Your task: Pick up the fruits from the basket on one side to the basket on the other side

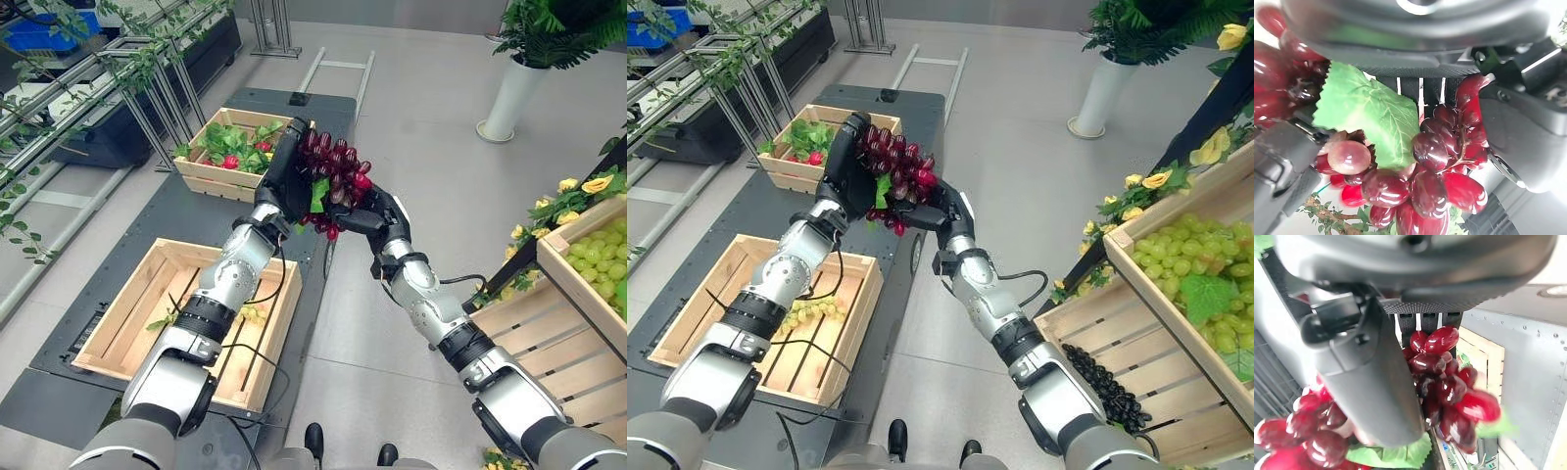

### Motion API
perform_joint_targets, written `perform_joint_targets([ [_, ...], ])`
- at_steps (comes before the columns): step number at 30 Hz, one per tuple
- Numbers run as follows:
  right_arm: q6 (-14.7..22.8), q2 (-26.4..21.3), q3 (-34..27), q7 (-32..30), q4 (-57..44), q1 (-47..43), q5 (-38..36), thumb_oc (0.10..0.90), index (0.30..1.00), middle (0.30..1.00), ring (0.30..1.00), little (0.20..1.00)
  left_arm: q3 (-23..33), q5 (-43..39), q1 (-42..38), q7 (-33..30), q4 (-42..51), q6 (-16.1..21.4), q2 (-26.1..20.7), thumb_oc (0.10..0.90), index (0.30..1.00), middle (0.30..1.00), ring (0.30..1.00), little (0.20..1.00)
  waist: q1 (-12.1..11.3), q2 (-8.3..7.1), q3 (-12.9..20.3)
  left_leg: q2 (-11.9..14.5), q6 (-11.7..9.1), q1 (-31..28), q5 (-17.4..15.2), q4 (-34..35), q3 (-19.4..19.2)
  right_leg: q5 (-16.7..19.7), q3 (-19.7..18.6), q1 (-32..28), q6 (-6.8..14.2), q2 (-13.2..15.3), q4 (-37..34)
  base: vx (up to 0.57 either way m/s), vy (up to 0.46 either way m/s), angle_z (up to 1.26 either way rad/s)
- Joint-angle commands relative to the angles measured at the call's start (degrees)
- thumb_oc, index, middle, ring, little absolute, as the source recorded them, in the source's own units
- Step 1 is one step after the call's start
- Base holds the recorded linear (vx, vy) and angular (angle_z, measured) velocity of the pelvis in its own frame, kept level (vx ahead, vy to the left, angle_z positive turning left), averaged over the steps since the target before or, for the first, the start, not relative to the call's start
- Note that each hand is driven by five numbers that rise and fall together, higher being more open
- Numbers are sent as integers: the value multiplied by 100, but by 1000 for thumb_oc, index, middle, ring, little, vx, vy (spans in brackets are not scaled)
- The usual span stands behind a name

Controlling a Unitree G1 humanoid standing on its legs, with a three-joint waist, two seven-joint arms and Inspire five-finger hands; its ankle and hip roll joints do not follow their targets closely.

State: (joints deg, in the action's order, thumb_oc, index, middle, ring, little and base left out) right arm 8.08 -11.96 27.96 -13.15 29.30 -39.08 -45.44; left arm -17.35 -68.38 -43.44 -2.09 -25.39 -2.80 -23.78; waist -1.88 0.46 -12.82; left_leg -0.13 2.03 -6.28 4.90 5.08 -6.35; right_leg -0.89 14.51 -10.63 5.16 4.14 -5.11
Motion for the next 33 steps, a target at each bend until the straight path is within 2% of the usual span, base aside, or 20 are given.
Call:
perform_joint_targets([
  [1, 1098, 427, -172, 89, 2, -888, -85, 400, 300, 300, 300, 300, -175, -116, -1057, 150, -111, 393, 360, 400, 300, 300, 300, 300, -115, 160, 1077, -210, -306, -154, -784, -8, 306, -124, 21, 83, -207, -95, 11, 0, 0, 0],
  [9, 1172, 282, -263, -150, -146, -838, 245, 400, 300, 300, 300, 300, -110, -15, -984, 84, -291, 389, 252, 400, 300, 300, 300, 300, -75, 164, 1063, -202, -304, -156, -782, -8, 265, -118, -21, 94, -203, -108, 11, 0, 0, 0],
  [11, 1194, 204, -317, -194, -226, -771, 330, 400, 300, 300, 300, 300, -69, 19, -920, 45, -385, 398, 197, 464, 396, 396, 396, 396, -47, 164, 1050, -197, -305, -158, -784, -8, 246, -112, -45, 105, -201, -114, 11, 0, 0, 0],
  [14, 1198, 136, -360, -252, -297, -695, 449, 400, 300, 300, 300, 300, -8, 116, -853, 3, -492, 416, 149, 515, 472, 472, 472, 472, -20, 165, 1038, -195, -300, -161, -786, -8, 219, -105, -69, 114, -200, -119, 11, 0, 0, 0],
  [15, 1200, 107, -371, -277, -303, -681, 482, 400, 300, 300, 300, 300, 8, 149, -837, -27, -530, 424, 136, 549, 524, 524, 524, 524, -11, 165, 1035, -194, -299, -160, -786, -8, 210, -103, -77, 119, -198, -119, 11, 0, 0, 0],
  [16, 1207, 62, -405, -275, -312, -629, 543, 400, 300, 300, 300, 300, 56, 179, -805, -25, -626, 416, 103, 615, 622, 622, 622, 622, 7, 164, 1030, -192, -297, -161, -791, -8, 191, -104, -92, 125, -195, -123, 11, 0, 0, 0],
  [17, 1194, 7, -445, -248, -337, -554, 657, 400, 300, 300, 300, 300, 97, 275, -769, -57, -694, 417, 65, 800, 900, 900, 900, 900, 31, 166, 1026, -187, -297, -169, -798, -8, 162, -101, -103, 128, -187, -123, 11, 0, 0, 0],
  [23, 1200, -285, -626, -184, -470, -110, 871, 400, 300, 300, 300, 300, 318, 525, -479, -71, -897, 486, -180, 800, 900, 900, 900, 900, 118, 172, 1004, -176, -289, -180, -810, -8, 81, -92, -171, 149, -172, -131, 11, 10, 17, -7],
  [33, 1360, -771, -1069, 389, -513, 1000, 825, 400, 300, 300, 300, 300, 634, 1353, 268, 101, -1040, 676, -512, 800, 900, 900, 900, 900, 304, 170, 876, -160, -255, -208, -843, -8, -111, -70, -320, 201, -154, -159, 11, -1, 15, -9],
])
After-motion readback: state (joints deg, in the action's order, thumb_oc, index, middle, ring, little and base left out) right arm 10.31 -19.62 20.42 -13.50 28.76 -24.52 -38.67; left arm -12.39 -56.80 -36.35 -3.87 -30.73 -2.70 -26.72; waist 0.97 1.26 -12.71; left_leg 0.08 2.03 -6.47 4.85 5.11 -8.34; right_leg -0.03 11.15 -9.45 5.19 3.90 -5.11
